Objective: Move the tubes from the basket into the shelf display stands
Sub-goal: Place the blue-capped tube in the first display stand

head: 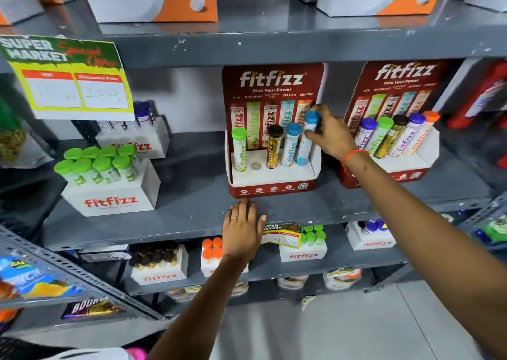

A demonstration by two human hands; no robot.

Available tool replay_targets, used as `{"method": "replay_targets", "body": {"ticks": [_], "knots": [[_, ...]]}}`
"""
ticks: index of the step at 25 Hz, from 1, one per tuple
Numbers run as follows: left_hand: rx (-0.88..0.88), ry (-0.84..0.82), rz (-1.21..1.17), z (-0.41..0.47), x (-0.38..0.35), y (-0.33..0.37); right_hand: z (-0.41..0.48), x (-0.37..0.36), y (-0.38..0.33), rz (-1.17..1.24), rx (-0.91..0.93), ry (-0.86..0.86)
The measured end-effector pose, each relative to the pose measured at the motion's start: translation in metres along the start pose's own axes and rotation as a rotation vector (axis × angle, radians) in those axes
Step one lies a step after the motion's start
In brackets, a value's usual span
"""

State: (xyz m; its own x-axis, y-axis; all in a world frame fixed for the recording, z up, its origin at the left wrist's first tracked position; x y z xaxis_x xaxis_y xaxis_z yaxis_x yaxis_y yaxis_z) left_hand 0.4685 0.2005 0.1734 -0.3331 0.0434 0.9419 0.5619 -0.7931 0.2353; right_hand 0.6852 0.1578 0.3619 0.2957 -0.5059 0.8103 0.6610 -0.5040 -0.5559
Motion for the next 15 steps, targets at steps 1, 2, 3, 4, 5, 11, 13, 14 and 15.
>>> {"method": "replay_targets", "body": {"ticks": [1,2,3,4,5,11,13,14,15], "knots": [[-0.001,0.0,0.001,0.0,0.0,0.0,0.002,-0.005,-0.001,-0.045,0.0,-0.037],[-0.002,-0.004,0.003,0.0,0.0,0.0,0.004,-0.01,0.0,-0.094,-0.003,-0.078],[-0.004,-0.012,0.003,0.0,-0.002,0.0,0.006,-0.015,0.001,-0.132,-0.006,-0.108],[-0.005,-0.019,0.004,0.0,-0.002,0.0,0.009,-0.016,0.001,-0.16,-0.009,-0.12],[-0.005,-0.021,0.008,0.0,-0.003,0.0,0.011,-0.016,0.001,-0.182,-0.009,-0.12],[-0.006,-0.012,0.014,-0.001,-0.002,0.0,0.011,-0.014,-0.007,-0.244,0.044,-0.071],[-0.006,-0.013,0.016,0.0,-0.001,0.0,0.013,-0.015,-0.008,-0.219,0.054,-0.112],[-0.007,-0.017,0.017,0.0,-0.001,0.0,0.014,-0.015,-0.006,-0.214,0.05,-0.144],[-0.008,-0.023,0.019,0.0,-0.002,0.0,0.015,-0.016,-0.005,-0.214,0.043,-0.165]]}}
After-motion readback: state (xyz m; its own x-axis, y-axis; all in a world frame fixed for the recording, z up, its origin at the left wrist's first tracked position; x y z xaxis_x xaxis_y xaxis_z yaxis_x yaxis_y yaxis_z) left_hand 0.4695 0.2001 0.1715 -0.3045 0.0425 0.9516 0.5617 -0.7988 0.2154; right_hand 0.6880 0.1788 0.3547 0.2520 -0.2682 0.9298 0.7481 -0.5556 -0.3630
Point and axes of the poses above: each hand's wrist, its own z-axis towards the middle knuckle, its own x-axis out of the back of the hand, y = z × x, the point moved 10 cm from there along z, towards the middle knuckle, and after that the axes turned 7 degrees about -x, right-handed, at the moved point
